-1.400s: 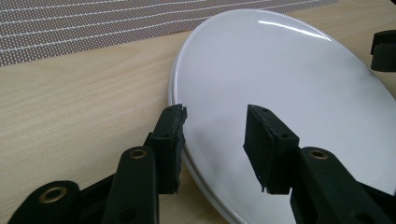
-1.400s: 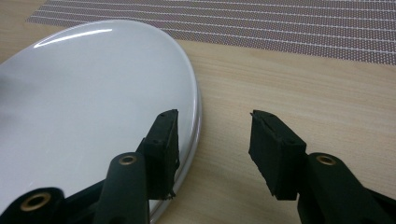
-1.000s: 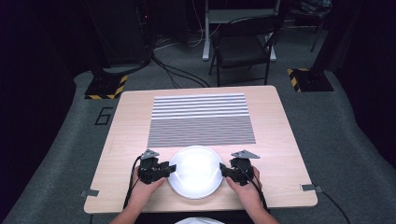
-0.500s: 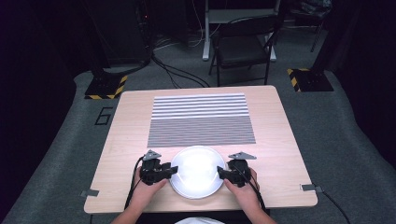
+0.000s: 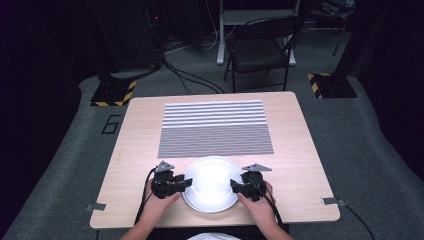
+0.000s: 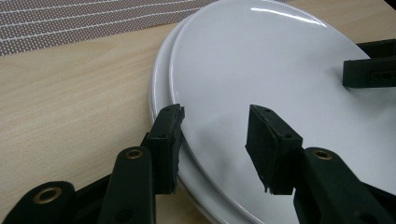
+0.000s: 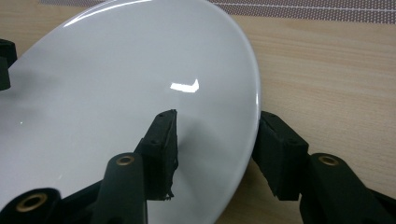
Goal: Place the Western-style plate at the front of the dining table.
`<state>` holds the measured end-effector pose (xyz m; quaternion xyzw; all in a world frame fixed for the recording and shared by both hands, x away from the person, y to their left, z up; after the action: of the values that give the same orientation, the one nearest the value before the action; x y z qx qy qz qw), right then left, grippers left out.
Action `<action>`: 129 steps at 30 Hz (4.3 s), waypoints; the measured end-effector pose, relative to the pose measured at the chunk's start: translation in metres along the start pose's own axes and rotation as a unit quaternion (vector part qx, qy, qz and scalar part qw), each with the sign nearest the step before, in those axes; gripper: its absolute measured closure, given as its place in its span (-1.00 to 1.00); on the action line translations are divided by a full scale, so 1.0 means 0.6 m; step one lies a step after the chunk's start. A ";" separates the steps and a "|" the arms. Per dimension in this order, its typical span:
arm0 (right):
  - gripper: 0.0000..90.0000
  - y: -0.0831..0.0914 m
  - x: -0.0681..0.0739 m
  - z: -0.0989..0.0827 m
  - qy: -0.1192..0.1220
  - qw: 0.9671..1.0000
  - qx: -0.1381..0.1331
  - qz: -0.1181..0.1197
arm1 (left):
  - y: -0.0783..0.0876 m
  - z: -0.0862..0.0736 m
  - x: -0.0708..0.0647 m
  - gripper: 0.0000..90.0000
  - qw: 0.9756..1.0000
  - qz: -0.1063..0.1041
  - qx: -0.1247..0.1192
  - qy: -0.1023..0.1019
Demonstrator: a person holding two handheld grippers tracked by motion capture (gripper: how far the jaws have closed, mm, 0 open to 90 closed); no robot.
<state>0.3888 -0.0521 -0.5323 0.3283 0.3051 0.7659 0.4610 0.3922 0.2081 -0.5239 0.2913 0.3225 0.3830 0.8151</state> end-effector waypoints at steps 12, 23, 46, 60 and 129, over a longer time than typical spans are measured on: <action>0.15 0.009 -0.016 0.016 -0.016 1.000 -0.020 -0.009 | -0.025 0.006 -0.005 0.20 1.000 -0.018 0.000 0.017; 0.15 0.016 -0.032 0.025 -0.030 0.999 -0.027 -0.014 | -0.042 0.012 -0.016 0.20 1.000 -0.027 0.003 0.011; 0.11 0.046 -0.048 0.028 -0.030 0.999 -0.026 -0.026 | -0.059 0.021 -0.034 0.22 1.000 -0.008 0.003 -0.014; 0.08 0.051 -0.034 -0.019 -0.055 0.998 0.015 0.008 | -0.062 0.023 -0.040 0.23 1.000 -0.013 0.006 -0.009; 0.06 0.075 -0.061 -0.050 -0.080 0.997 0.002 -0.007 | -0.067 0.007 -0.093 0.06 0.998 -0.056 0.005 -0.003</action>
<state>0.3555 -0.1075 -0.5239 0.3869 0.2710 0.7333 0.4890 0.3850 0.1403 -0.5336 0.2779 0.3381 0.3340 0.8348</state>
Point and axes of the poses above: each handheld gripper's, and its own axes: y roughly backward along the jaws, z roughly out of its top, x roughly to its left, the point moved 4 cm from there along -y, roughly forward along the jaws, and after that the axes turned 7 degrees about x, right-handed, at the moved point
